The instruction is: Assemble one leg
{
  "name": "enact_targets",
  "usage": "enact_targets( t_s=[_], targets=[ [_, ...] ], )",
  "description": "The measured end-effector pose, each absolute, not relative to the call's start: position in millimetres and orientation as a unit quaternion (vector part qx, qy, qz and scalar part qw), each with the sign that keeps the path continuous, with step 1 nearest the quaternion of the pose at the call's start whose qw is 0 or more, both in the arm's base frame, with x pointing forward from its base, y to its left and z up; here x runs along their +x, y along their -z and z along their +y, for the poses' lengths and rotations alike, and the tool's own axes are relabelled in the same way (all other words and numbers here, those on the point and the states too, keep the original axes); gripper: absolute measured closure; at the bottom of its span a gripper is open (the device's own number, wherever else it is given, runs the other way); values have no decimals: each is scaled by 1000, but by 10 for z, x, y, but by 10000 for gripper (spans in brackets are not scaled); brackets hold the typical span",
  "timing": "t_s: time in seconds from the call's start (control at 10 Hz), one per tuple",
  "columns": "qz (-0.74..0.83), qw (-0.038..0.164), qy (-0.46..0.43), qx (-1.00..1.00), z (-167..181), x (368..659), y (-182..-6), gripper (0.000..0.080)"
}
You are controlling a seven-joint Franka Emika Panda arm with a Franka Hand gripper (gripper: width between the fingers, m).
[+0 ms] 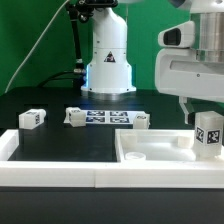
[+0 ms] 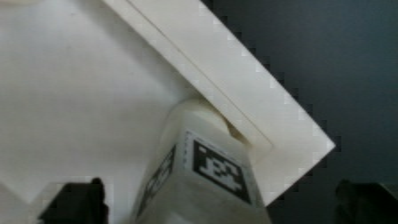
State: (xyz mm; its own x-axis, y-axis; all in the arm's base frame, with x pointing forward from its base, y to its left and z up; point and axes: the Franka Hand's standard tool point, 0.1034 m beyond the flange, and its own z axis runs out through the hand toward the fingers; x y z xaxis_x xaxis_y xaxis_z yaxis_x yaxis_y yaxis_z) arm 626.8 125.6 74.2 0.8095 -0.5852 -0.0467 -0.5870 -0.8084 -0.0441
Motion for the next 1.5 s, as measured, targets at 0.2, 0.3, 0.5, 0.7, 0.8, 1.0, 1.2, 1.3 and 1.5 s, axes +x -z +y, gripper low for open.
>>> enact_targets(
  t_s=[0.2, 0.3, 0.5, 0.7, 0.8, 1.0, 1.2, 1.3, 1.5],
  targets=[
    [200, 29, -13, -979, 1213, 6273, -730, 151],
    [149, 29, -11, -988, 1201, 6274, -726, 151],
    [72, 30, -9, -997, 1201, 6274, -724, 151],
    [-48, 27, -5, -998, 1181, 6282, -729, 151],
    [-78, 27, -4, -997, 1166, 6288, -731, 151],
    [-77, 27, -4, -997, 1167, 6286, -729, 308],
    [-77, 27, -4, -997, 1166, 6286, -729, 458],
    [-76, 27, -4, -997, 1166, 6286, -729, 511],
    [-61, 27, -4, -998, 1166, 6285, -729, 511]
  ],
)
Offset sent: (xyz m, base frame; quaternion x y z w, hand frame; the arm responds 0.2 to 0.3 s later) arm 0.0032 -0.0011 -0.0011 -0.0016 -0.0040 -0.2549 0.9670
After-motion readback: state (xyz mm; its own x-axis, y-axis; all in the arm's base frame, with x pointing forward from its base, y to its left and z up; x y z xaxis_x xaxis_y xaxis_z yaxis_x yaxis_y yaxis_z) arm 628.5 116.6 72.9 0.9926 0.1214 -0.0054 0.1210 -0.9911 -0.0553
